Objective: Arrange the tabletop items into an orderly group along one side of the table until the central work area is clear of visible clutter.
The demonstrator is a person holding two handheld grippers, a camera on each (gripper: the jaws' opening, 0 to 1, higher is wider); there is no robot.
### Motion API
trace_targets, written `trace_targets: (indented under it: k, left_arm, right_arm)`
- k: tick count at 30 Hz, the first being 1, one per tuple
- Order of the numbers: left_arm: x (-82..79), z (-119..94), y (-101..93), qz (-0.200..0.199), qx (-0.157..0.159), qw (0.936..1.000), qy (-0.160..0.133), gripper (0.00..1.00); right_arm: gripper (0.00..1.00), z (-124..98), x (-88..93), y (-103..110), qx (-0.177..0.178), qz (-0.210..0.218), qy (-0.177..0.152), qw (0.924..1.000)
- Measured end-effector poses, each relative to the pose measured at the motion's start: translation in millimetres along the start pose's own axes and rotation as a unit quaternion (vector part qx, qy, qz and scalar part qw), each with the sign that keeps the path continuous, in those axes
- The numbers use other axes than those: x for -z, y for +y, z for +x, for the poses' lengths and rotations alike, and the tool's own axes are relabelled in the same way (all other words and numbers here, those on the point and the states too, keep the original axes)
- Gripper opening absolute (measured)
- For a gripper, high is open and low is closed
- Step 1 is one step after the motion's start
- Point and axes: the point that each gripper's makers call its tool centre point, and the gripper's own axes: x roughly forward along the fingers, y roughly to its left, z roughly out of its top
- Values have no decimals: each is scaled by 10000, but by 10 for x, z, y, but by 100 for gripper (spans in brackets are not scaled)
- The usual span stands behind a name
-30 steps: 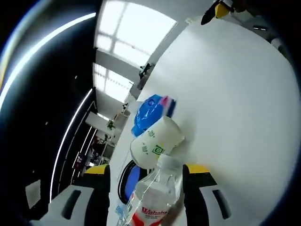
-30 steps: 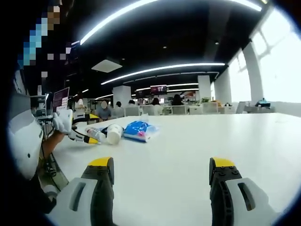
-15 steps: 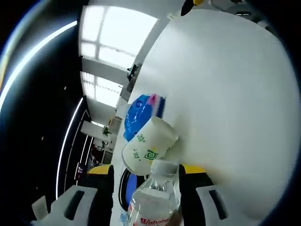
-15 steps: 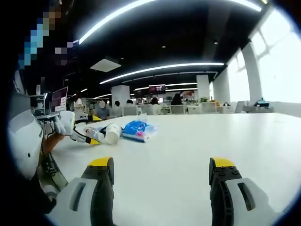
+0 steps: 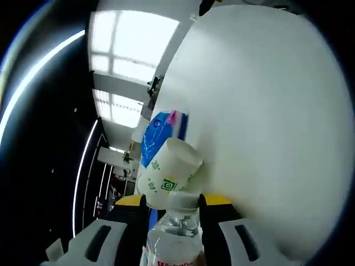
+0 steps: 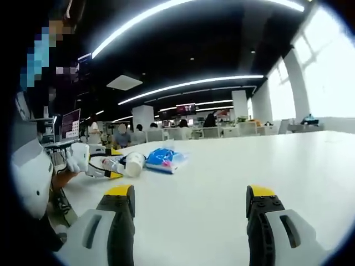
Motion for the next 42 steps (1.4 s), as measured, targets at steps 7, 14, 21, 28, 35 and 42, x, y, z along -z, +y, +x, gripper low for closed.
trace_targets:
  k: [7,14,21,28,35,42]
  left_arm:
    - [7,23,-17,135,40,9999,39,25]
    - [20,47,-31,209,63,9998,32,23]
    - [27,54,-30,308,60,9995,-75,22]
    - [12,28,-34,316,40,9993,-201,22]
    - [19,1,35,346,-85,9992,-181,21]
    - [60,-60,247,-100,-366,9988,-306,21]
  right_arm:
    - [79,22,10,-8,-6,20,21,10000]
    - [79,13,-5,-7,-94,237,-83,9996]
    - [79,17,-26,8,-102,233,-116,9996]
    - [79,3,-32,5,-95,247,-144,9995]
    - [79,-31,-69,16,-144,370,-262,9989]
    - [79,-42,-184,55,-200,436,-489,9977]
